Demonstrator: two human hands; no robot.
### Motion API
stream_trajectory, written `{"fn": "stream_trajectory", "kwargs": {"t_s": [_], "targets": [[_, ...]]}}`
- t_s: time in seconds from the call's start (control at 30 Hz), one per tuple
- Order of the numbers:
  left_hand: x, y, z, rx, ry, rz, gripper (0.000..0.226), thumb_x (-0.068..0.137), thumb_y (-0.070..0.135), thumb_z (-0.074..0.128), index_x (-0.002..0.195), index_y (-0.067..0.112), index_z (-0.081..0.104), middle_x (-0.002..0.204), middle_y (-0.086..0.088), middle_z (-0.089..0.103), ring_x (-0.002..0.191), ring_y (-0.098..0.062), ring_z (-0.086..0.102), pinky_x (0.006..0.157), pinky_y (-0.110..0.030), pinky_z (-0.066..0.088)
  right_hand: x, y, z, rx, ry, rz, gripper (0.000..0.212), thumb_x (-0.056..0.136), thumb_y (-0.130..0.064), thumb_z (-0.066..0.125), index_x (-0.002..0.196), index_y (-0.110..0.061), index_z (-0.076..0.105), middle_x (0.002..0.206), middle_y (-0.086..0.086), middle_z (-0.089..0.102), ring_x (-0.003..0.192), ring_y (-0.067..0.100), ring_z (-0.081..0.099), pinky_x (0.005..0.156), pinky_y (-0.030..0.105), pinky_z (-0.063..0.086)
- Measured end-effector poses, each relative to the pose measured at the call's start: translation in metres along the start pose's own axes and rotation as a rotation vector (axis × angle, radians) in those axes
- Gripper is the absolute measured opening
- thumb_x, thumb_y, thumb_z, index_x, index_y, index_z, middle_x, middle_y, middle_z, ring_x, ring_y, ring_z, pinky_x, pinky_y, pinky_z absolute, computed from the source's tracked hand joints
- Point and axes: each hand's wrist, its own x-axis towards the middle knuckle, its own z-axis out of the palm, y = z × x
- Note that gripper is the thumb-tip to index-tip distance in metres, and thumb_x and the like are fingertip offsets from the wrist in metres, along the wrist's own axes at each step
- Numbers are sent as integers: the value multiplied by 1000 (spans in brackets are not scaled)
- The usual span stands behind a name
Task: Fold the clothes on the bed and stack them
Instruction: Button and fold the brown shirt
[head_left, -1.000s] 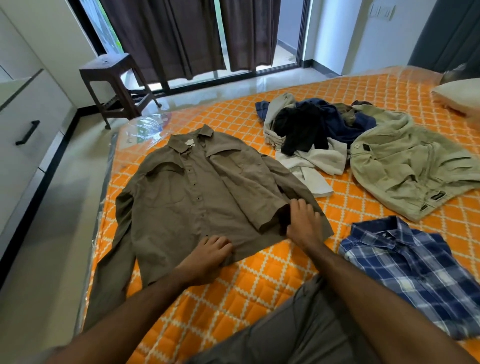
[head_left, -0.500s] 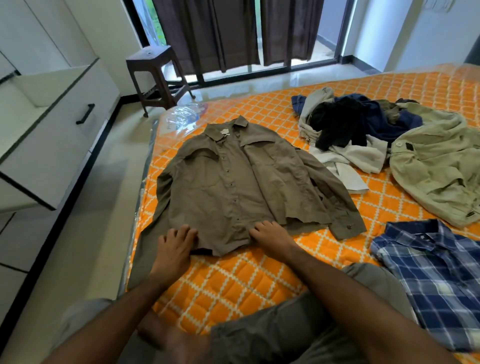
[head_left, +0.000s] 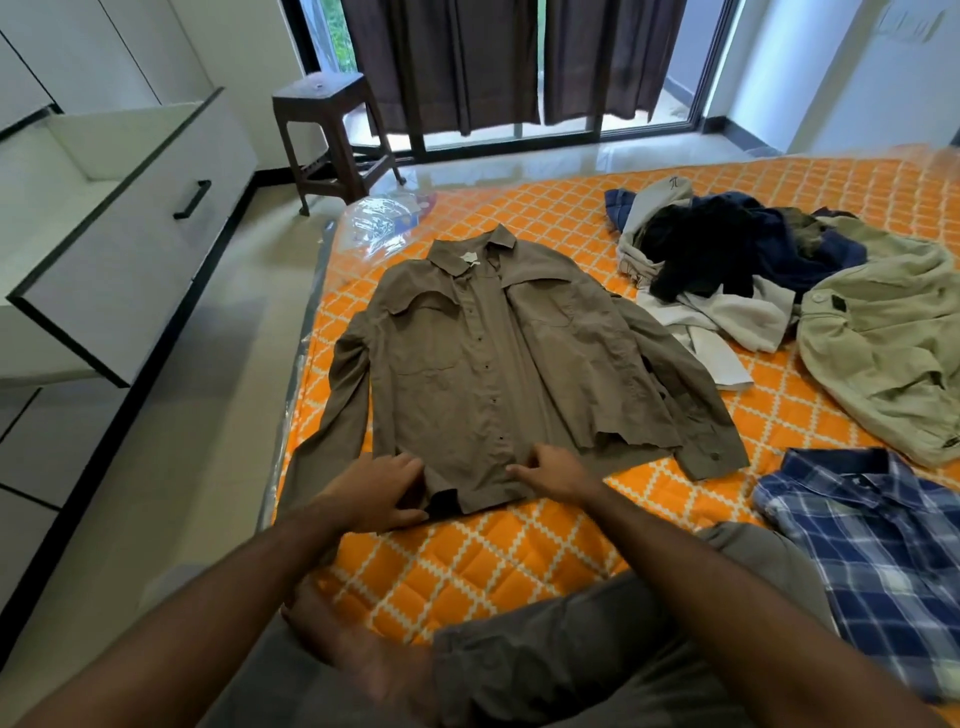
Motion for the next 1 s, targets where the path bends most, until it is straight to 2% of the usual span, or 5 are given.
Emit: {"fn": "stream_trajectory", "kwargs": {"t_s": [0.17,0.37,0.67,0.87,1.0], "targets": [[2,15,9,38,-4,-13,30,90,27,47,120,21,44,108,-1,59,88,-25,62,72,-40,46,6,-11,24,149,66,194,51,76,-68,66,93,-20,60,109,11,69,107,33,64,94,45,50],[-6,7,19,53,-36,81,38,98,36,43,133,23,42,115,-2,59,96,-24,60,75,-42,51,13,-6,9,303,104,255,26,82,-29,69,92,-4,68,97,16,71,95,35,68,78,38,54],[17,3,8,16,-379,121,79,89,41,59,153,14,21,128,-14,59,110,-34,60,75,-37,47,-4,19,8,100,135,120,27,87,-40,76,86,-17,62,83,1,65,82,19,63,71,34,49],[59,7,-14,-215,-444,24,45,101,50,40,128,20,58,124,-10,64,108,-27,61,85,-35,47,11,27,-18,74,226,49,18,95,-32,63,96,-15,56,101,9,65,97,28,63,76,36,48],[106,15,-24,-455,-159,39,26,97,39,51,107,16,58,110,-6,62,99,-20,57,79,-28,40,22,40,-40,-183,383,-12,31,91,-28,61,119,-19,51,122,5,50,114,27,50,91,41,48]]}}
